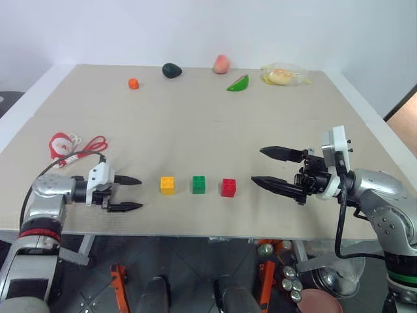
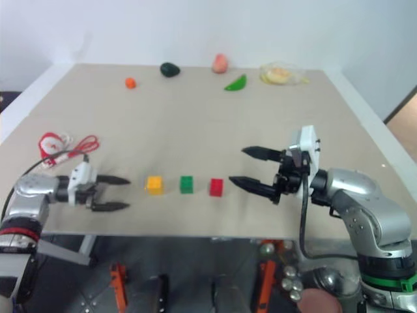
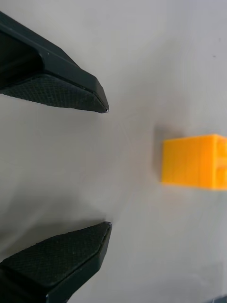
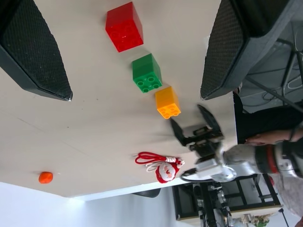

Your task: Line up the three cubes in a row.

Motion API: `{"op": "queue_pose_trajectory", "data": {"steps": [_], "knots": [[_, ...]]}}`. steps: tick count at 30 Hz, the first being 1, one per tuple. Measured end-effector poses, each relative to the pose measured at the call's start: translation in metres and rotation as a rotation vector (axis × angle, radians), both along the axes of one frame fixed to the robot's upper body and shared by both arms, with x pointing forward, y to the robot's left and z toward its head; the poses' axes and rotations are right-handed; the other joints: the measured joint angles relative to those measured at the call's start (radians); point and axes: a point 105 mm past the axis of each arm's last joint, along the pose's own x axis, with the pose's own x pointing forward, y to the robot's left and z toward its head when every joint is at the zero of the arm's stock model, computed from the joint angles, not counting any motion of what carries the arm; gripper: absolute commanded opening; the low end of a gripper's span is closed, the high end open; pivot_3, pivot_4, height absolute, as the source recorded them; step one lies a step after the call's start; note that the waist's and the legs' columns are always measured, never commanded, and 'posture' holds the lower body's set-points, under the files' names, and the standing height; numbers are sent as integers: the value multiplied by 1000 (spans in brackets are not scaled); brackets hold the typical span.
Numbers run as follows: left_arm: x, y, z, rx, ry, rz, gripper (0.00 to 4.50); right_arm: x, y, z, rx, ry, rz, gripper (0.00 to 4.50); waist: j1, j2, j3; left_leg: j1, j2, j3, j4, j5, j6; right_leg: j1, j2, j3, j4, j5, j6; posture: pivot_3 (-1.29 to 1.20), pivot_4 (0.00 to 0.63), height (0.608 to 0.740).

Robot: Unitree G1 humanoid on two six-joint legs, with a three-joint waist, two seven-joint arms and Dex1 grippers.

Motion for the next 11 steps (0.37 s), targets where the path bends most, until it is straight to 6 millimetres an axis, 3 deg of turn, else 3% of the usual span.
{"op": "queue_pose_trajectory", "data": {"steps": [3, 5, 9, 11], "knots": [[8, 13, 5, -93, -33, 244, 3803, 7, -4, -16, -26, 9, -73, 4500, 6, -1, 0, 0, 0, 0, 0, 0, 0, 0, 0, 0, 0, 0, 0, 0, 150, 740], [17, 17, 5, -187, -23, 481, 3803, 22, -11, -44, -28, 52, -213, 4500, 8, -1, 0, 0, 0, 0, 1, 0, 0, 1, -1, 0, 0, 0, 1, 0, 150, 740], [16, 5, 1, -295, 23, 681, 3803, 40, -20, -73, -8, 101, -399, 4500, 7, -1, 0, 0, 0, 2, 2, 0, 0, 1, -1, 0, 0, 1, 2, 0, 150, 740], [12, -11, 1, -354, 58, 755, 3803, 54, -23, -85, 28, 116, -531, 4500, 6, -1, 0, 1, 0, 1, 1, 0, 0, 1, -1, 0, 0, 2, 1, 0, 150, 740]]}}
